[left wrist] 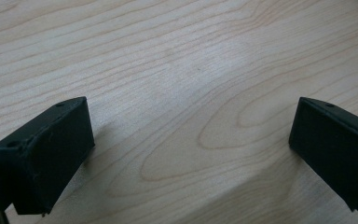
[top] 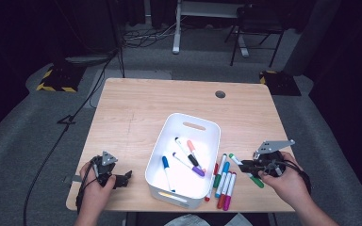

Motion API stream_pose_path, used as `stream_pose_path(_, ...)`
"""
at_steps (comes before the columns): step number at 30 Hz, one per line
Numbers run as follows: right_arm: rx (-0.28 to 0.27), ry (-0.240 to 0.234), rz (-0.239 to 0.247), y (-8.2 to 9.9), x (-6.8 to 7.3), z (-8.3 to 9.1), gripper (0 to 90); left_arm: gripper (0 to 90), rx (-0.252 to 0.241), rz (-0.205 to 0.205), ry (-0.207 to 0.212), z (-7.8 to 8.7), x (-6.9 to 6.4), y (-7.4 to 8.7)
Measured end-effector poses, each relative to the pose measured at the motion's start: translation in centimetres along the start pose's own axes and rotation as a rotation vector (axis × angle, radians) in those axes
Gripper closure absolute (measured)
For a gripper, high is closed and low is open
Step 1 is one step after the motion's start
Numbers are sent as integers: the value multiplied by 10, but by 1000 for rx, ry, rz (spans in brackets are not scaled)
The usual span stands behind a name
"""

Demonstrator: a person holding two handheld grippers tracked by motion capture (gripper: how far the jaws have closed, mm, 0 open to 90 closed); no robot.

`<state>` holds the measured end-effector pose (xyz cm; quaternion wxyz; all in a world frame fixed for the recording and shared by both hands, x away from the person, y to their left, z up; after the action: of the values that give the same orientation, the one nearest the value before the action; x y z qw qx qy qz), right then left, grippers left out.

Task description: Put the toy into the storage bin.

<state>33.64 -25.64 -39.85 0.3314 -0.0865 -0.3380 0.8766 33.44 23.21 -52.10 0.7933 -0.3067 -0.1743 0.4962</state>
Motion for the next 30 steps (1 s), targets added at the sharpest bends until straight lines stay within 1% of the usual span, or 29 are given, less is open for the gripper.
stream_pose_path(6,-28,-16,26,-22,10,7,763,1,-3,-3,-3,0,0,0)
stream_pose_path(10,-54,-31,52,-38,17,8,764,1,-2,-1,-1,0,0,0)
stream_pose_path(13,-61,-37,75,-51,24,9,763,2,-1,-2,-1,0,0,0)
stream_pose_path(16,-62,-40,108,-64,29,7,763,1,5,-2,4,0,0,0)
stream_pose_path(18,-58,-43,113,-72,32,5,763,1,1,-6,7,0,1,0)
stream_pose_path(19,-60,-45,127,-76,33,4,763,1,1,-7,9,-1,1,-1)
stream_pose_path(21,-59,-46,137,-83,36,1,763,1,0,-11,1,-1,1,-1)
stream_pose_path(22,-59,-45,151,-87,36,0,763,1,-4,-9,8,-1,1,-1)
stream_pose_path(26,-55,-53,174,-99,42,-5,763,0,-2,-4,8,-2,1,-2)
stream_pose_path(30,-58,-62,187,-108,46,-12,763,0,2,-4,9,-2,2,-2)
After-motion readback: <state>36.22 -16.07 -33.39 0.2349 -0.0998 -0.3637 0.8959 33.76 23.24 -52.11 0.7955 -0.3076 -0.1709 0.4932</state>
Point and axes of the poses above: each handheld gripper's, and its own axes: z roughly backward along the jaws, y roughly out of its underside, x roughly to its left, the point moved 2 cm from there along -z, roughly forward along the jaws
